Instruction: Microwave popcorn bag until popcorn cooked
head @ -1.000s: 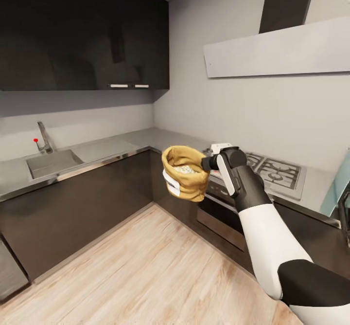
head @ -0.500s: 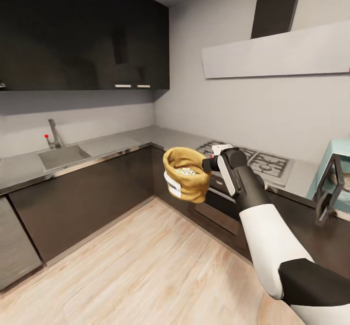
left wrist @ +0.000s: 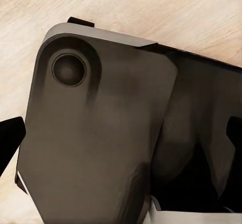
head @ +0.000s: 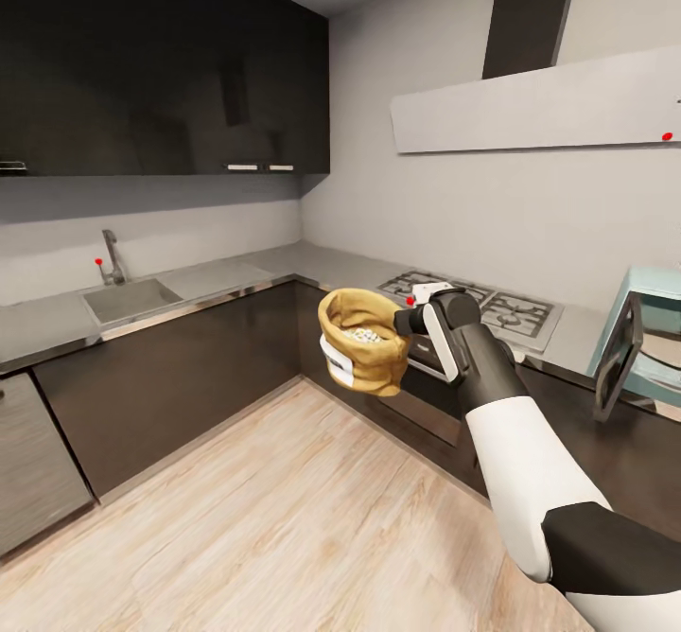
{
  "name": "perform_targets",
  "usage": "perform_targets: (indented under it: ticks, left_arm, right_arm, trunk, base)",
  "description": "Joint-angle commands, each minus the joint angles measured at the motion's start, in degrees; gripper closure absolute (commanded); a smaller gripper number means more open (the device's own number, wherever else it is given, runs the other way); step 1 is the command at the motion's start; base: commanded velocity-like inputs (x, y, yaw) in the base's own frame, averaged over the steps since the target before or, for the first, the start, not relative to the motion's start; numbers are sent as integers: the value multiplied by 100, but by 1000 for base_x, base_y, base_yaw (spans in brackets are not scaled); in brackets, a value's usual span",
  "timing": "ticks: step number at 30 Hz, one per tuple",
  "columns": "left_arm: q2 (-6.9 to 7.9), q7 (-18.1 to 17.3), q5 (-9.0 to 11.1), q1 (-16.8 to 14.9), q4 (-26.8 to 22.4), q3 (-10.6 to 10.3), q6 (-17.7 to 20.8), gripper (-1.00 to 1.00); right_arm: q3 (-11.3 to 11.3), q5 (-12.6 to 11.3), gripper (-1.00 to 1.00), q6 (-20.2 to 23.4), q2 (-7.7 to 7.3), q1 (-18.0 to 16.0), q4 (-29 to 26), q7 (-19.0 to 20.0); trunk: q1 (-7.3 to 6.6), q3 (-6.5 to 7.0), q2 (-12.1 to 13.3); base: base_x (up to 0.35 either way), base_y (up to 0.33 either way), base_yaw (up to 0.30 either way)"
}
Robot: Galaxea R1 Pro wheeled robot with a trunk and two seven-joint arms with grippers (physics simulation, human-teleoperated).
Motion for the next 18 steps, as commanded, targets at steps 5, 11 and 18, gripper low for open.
perform_targets:
  ticks: [5,11,18]
  left_arm:
    - [-1,-3,30,-2,0,4,-15,-100]
    - [-1,-4,30,-2,-5,4,-15,-100]
    - [-1,-3,30,-2,-8,4,-15,-100]
  right_arm:
    - [17,-3,100,23,7,-1,-7,-18]
    - [17,-13,100,23,-1,-2,0,-23]
    - [17,-19,100,23,-1,-2,9,-23]
  trunk:
    - [0,-7,-4]
    - [0,-7,-4]
    - [0,-7,-4]
  base:
    - [0,0,0]
    - [0,0,0]
    - [0,0,0]
